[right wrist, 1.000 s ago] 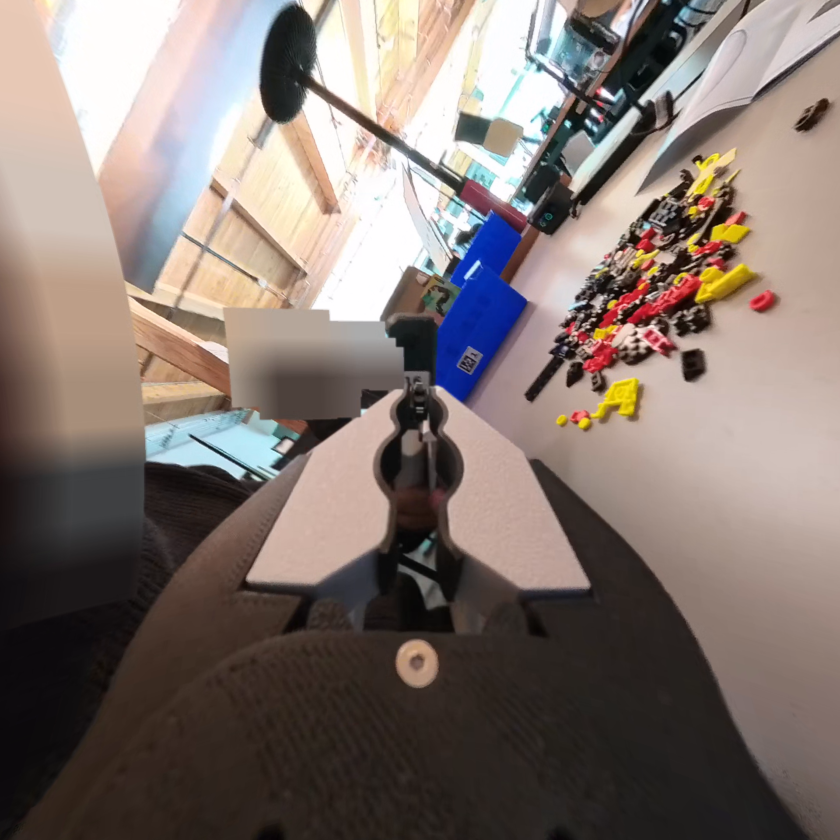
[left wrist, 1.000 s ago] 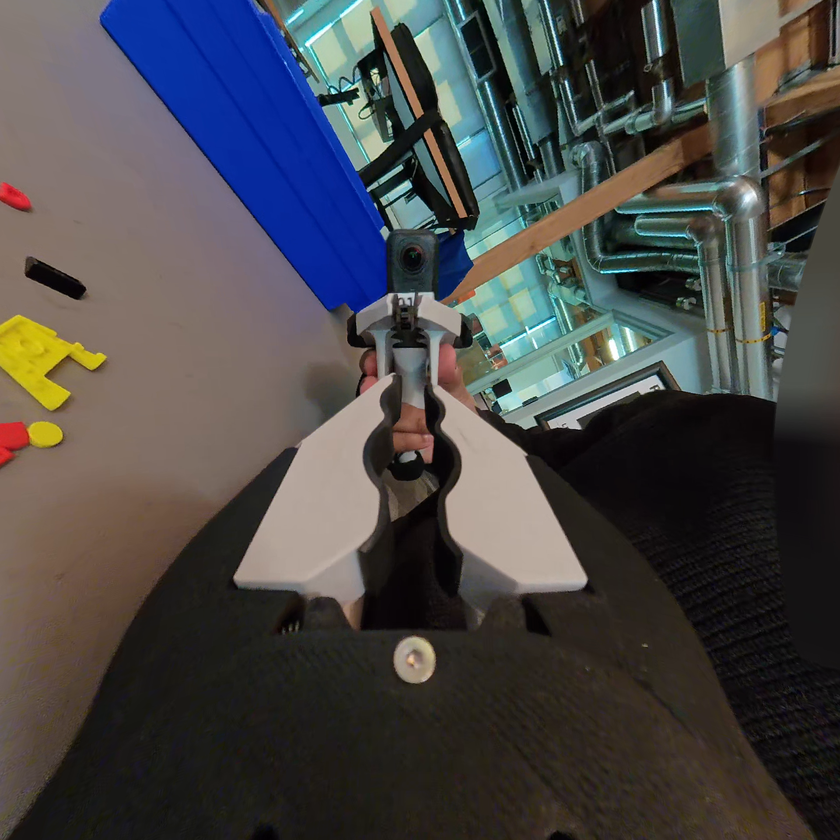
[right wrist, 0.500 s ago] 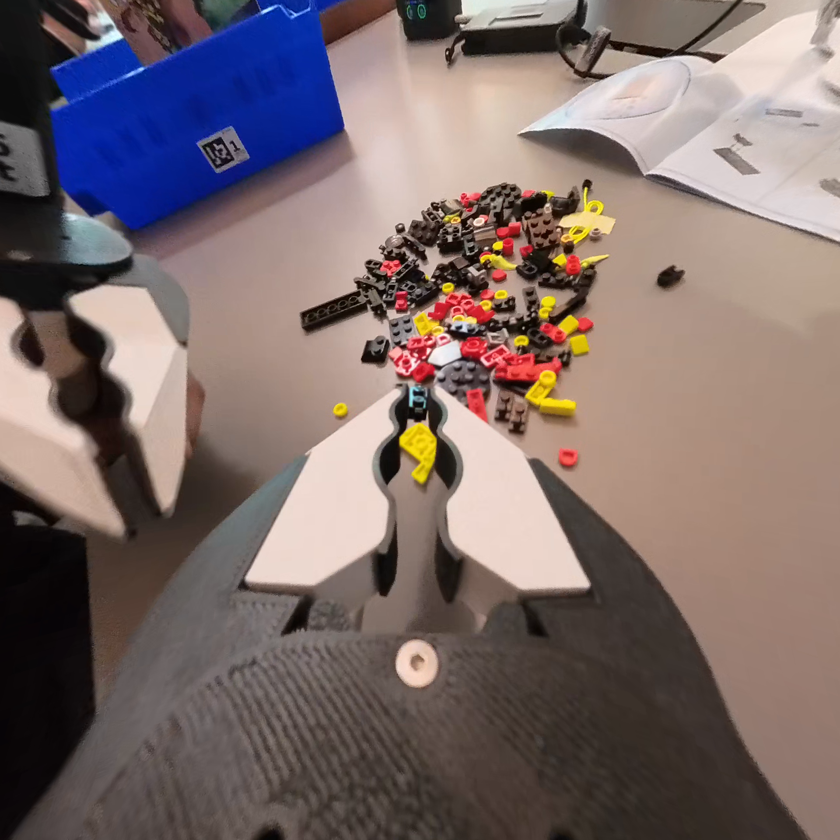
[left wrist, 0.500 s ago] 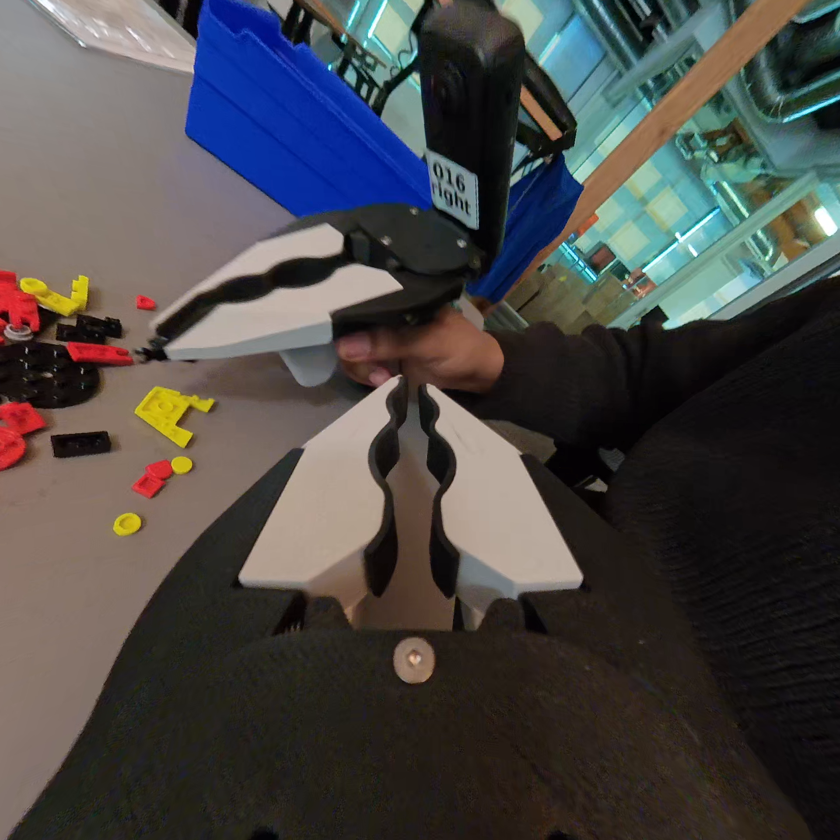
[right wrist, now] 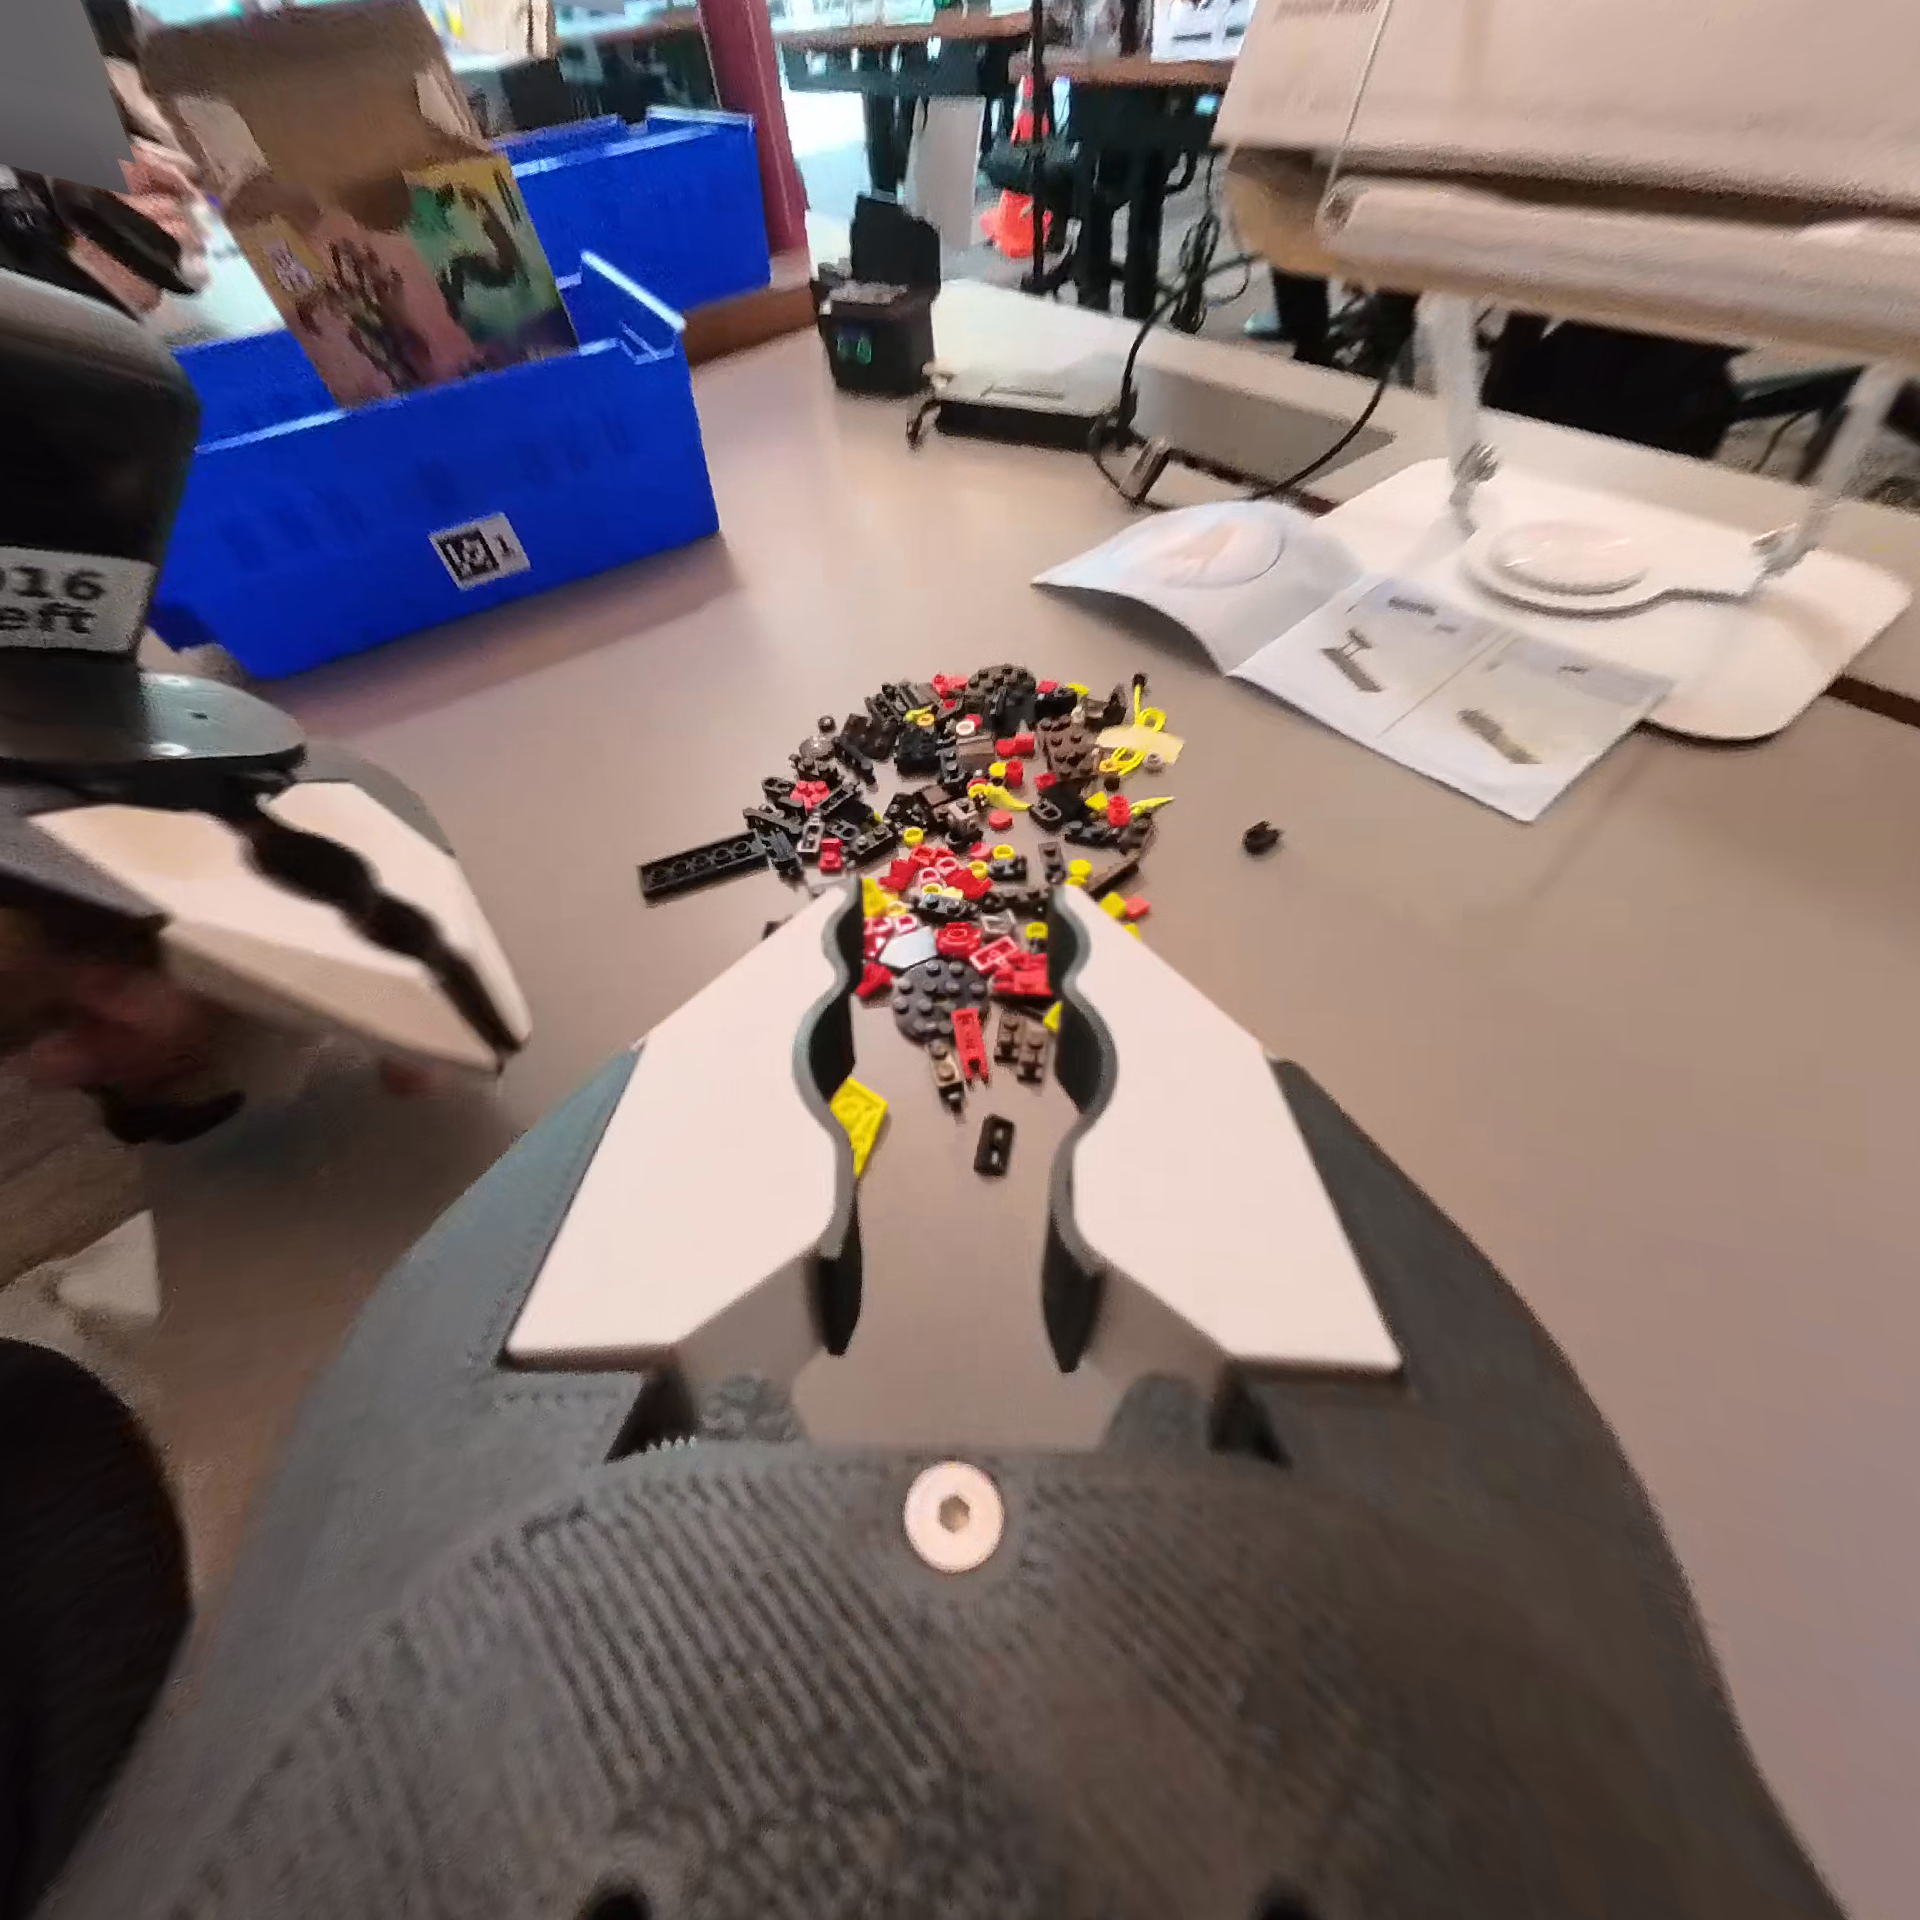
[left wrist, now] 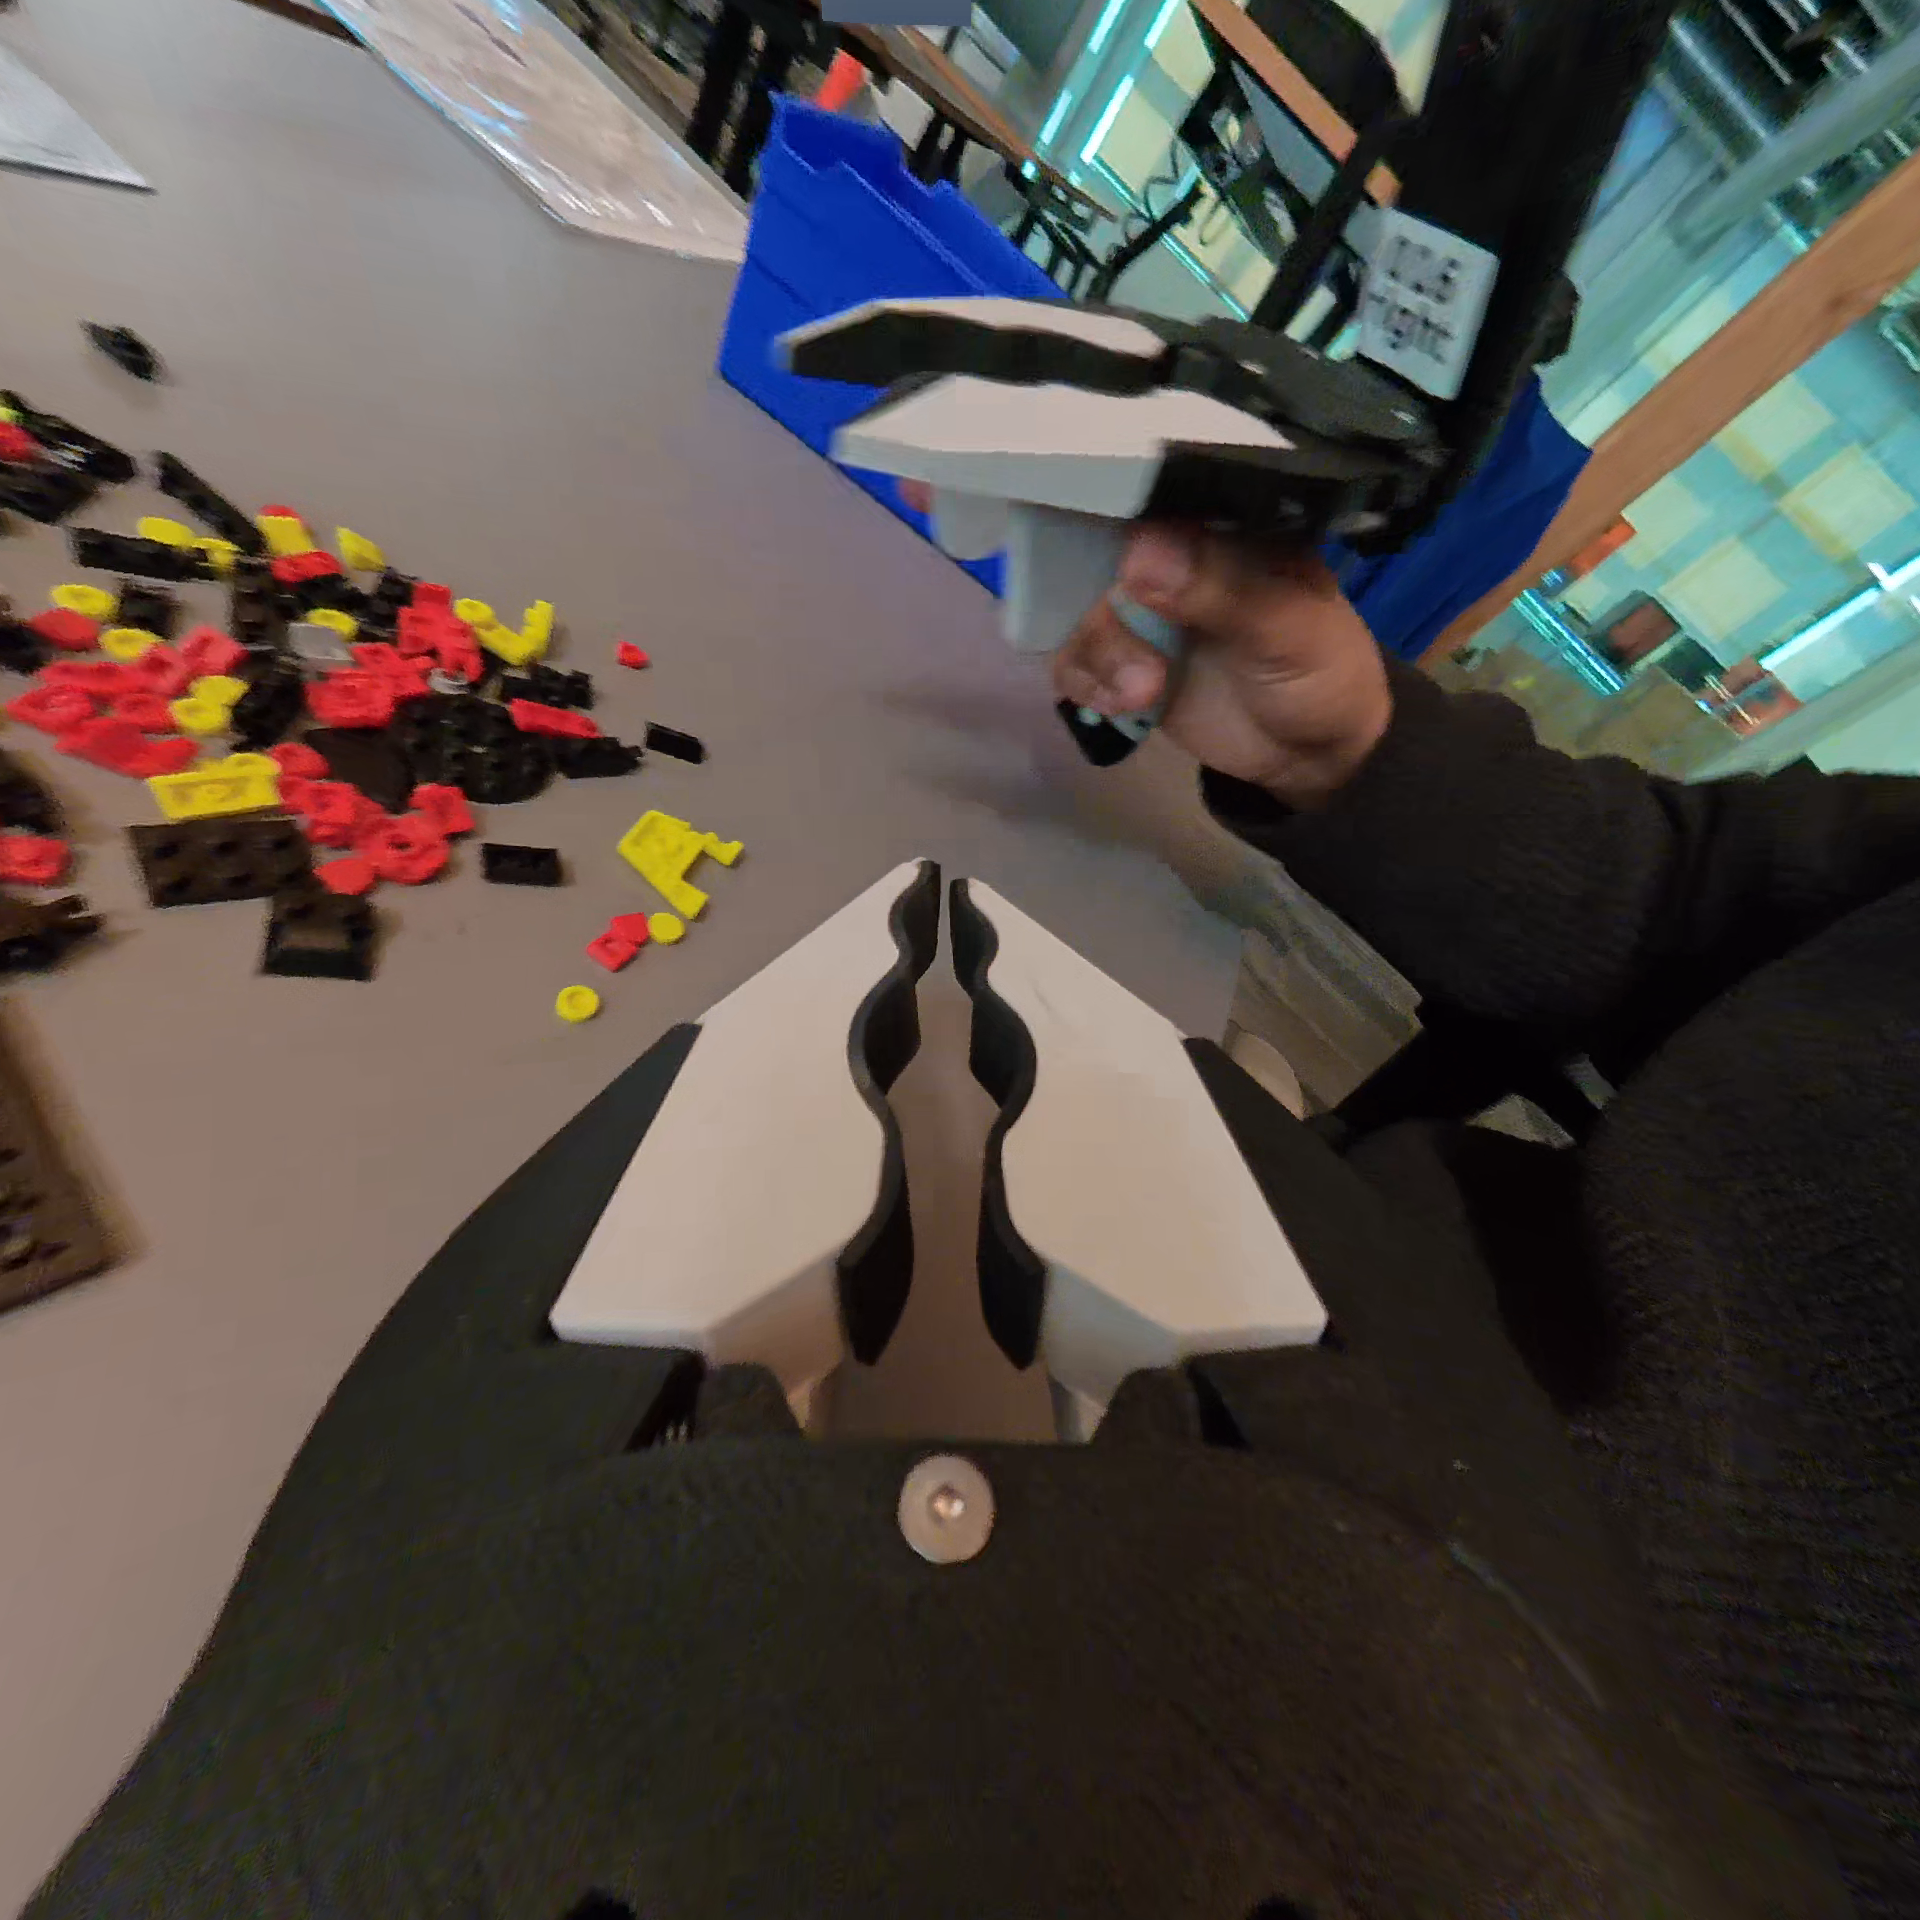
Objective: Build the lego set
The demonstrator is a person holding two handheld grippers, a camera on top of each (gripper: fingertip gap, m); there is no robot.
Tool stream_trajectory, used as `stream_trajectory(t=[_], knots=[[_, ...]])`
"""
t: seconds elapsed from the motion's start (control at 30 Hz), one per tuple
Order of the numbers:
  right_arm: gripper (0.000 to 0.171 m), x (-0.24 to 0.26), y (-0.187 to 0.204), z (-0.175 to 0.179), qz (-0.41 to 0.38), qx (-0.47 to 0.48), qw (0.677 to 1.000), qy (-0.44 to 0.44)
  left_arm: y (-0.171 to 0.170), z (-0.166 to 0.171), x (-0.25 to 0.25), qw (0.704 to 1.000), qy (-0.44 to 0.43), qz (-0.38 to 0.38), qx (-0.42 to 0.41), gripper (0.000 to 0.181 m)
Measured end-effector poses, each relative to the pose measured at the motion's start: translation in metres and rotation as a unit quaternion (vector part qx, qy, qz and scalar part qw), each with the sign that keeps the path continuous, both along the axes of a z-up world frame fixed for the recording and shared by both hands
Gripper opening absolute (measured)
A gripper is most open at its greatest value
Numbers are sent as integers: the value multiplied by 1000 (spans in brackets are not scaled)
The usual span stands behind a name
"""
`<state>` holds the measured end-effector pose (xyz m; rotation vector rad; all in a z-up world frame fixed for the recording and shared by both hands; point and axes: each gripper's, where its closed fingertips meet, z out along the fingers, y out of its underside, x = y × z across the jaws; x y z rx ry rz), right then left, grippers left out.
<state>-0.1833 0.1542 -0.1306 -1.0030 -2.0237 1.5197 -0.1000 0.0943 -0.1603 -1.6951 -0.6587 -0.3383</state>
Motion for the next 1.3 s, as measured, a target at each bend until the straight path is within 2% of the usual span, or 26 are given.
stream_trajectory(t=[0.17,0.33,0.4,0.53,0.67,0.93,1.17,1.3], knots=[[31,42,17,7,-13,-36,999,16,-21,-3,-24,998,1,62,-6,0],[30,67,10,-2,20,-58,998,-6,-46,-12,-58,988,34,138,-57,0],[30,68,7,-2,40,-53,998,-6,-65,-19,-78,974,61,188,-109,0],[30,71,5,-5,57,-63,996,-24,-98,-23,-109,942,111,261,-180,15],[29,76,8,-5,60,-80,994,-37,-108,-37,-120,930,127,257,-230,17],[20,69,31,3,8,-97,995,-16,-95,-56,-119,947,64,203,-243,16],[20,67,31,-5,6,-88,996,-29,-89,-57,-116,948,73,187,-248,14],[27,64,33,-7,-7,-84,996,-31,-88,-57,-115,946,79,185,-253,14]])
